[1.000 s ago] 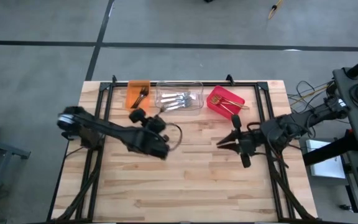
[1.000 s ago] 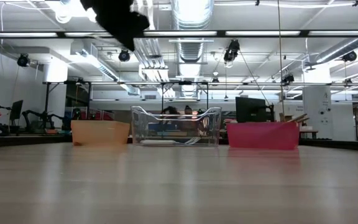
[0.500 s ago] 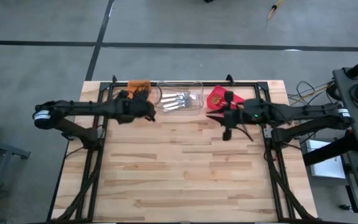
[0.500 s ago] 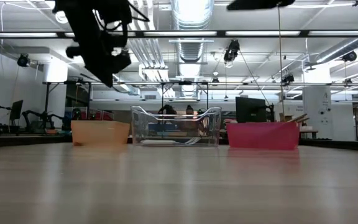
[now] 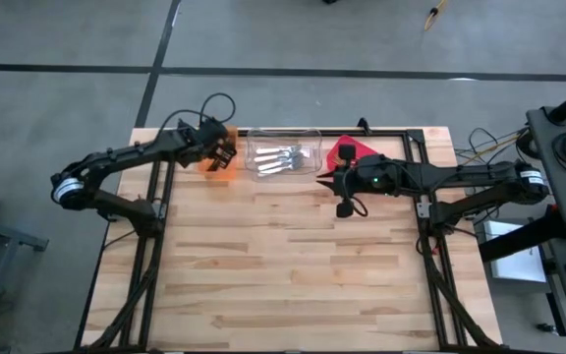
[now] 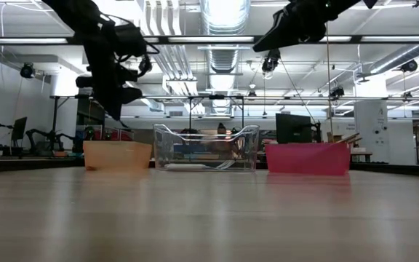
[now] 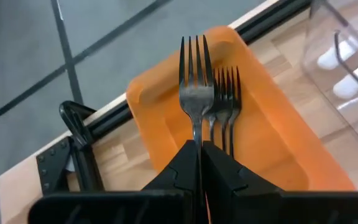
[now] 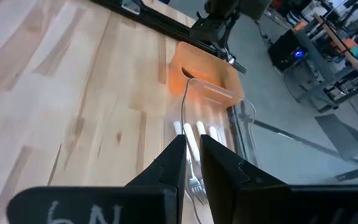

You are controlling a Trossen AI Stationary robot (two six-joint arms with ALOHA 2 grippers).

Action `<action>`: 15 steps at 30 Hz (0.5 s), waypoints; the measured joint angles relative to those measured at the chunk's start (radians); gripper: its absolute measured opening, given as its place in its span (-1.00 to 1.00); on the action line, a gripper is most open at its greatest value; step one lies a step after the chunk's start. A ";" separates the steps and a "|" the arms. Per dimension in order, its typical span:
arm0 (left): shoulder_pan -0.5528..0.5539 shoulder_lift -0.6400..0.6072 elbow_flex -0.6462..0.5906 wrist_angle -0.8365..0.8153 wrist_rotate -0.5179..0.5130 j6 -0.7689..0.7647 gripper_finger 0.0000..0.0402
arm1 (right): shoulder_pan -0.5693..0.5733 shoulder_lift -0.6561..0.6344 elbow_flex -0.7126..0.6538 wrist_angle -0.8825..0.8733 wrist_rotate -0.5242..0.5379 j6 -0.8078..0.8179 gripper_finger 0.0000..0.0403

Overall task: Sort silverware by color (type)
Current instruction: Put the black fork into the orange bin

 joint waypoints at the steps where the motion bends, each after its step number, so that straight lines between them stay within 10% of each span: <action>1: 0.009 0.000 -0.002 0.003 0.009 0.008 -1.00 | -0.001 0.000 0.000 -0.003 0.000 -0.003 -0.81; 15: 0.063 0.051 -0.004 0.028 0.125 0.075 -1.00 | -0.006 0.004 0.000 -0.030 -0.007 -0.075 -0.81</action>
